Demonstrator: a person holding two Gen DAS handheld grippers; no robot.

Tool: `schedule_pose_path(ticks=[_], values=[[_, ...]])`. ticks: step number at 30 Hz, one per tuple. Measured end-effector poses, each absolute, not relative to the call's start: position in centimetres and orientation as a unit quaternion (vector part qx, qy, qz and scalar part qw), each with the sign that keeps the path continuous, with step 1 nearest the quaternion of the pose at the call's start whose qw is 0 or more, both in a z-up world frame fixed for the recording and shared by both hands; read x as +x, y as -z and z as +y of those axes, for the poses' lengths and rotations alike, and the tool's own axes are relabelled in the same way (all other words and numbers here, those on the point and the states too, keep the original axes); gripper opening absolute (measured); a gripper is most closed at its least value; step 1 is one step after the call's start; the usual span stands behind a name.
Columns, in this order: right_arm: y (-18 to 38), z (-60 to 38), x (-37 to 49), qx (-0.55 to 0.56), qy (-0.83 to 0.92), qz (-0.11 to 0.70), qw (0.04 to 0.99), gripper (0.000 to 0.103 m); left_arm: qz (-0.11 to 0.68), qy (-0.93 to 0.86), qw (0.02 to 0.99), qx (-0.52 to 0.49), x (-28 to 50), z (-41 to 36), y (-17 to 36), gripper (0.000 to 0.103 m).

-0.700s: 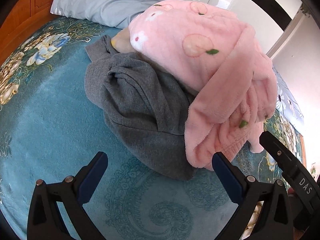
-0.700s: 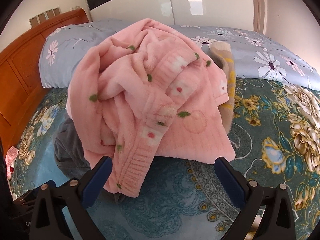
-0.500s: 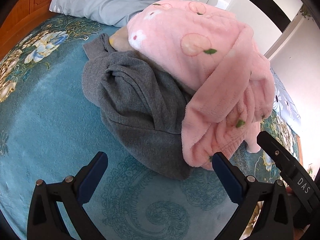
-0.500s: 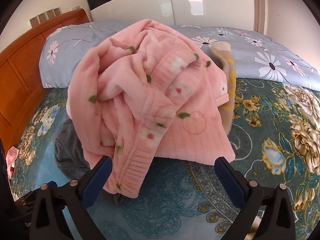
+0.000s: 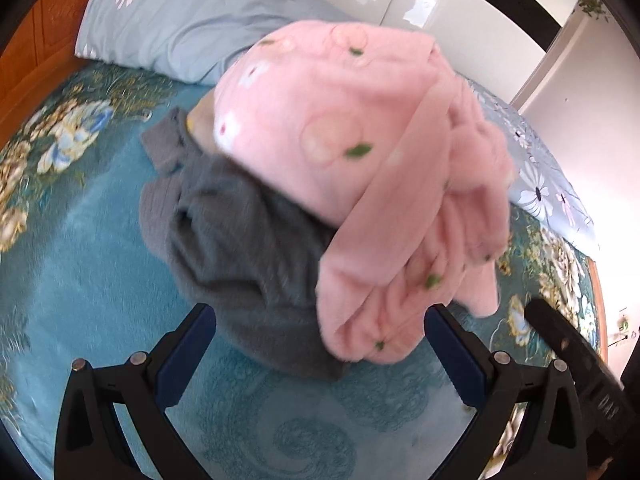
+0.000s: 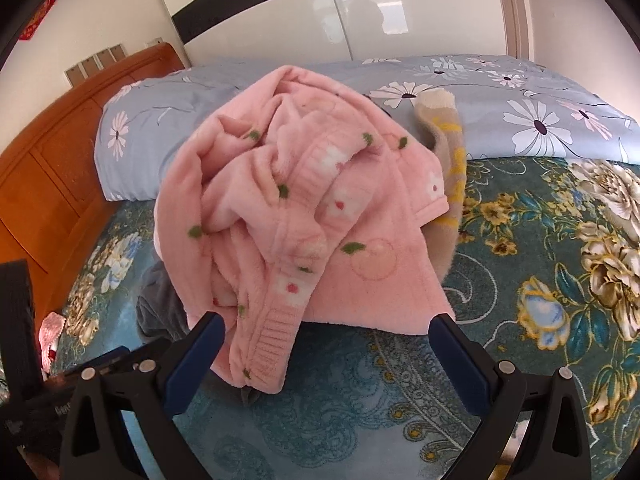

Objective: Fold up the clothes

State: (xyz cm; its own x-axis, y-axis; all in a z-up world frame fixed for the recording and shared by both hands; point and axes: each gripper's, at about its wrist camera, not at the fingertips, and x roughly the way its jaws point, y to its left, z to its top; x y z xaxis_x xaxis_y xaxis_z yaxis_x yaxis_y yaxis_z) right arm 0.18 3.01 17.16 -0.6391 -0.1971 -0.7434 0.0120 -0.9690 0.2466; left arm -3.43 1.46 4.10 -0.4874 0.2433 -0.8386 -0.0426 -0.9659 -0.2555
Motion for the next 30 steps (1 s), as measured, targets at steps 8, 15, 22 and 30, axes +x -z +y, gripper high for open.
schedule_pose_path(ticks=[8,15,22,30], values=[[-18.7,5.9,-0.5,0.43,0.895,-0.106,0.05,0.103,-0.08,-0.858,0.075,-0.501,-6.6,4.7,-5.9,0.103],[-19.8,5.1,-0.6,0.445,0.891,-0.076,0.049,0.103,0.012,-0.857,0.034,-0.514,-10.3,6.8,-6.8,0.103],[-20.9,4.5,0.6,0.444,0.893,-0.053,0.05,0.103,-0.04,-0.828,0.072,-0.555,-12.3,6.3,-6.3,0.02],[-21.2,5.0,3.5,0.447,0.891,-0.048,0.054,0.103,-0.064,-0.826,0.097,-0.551,-9.4,3.2,-10.2,0.008]])
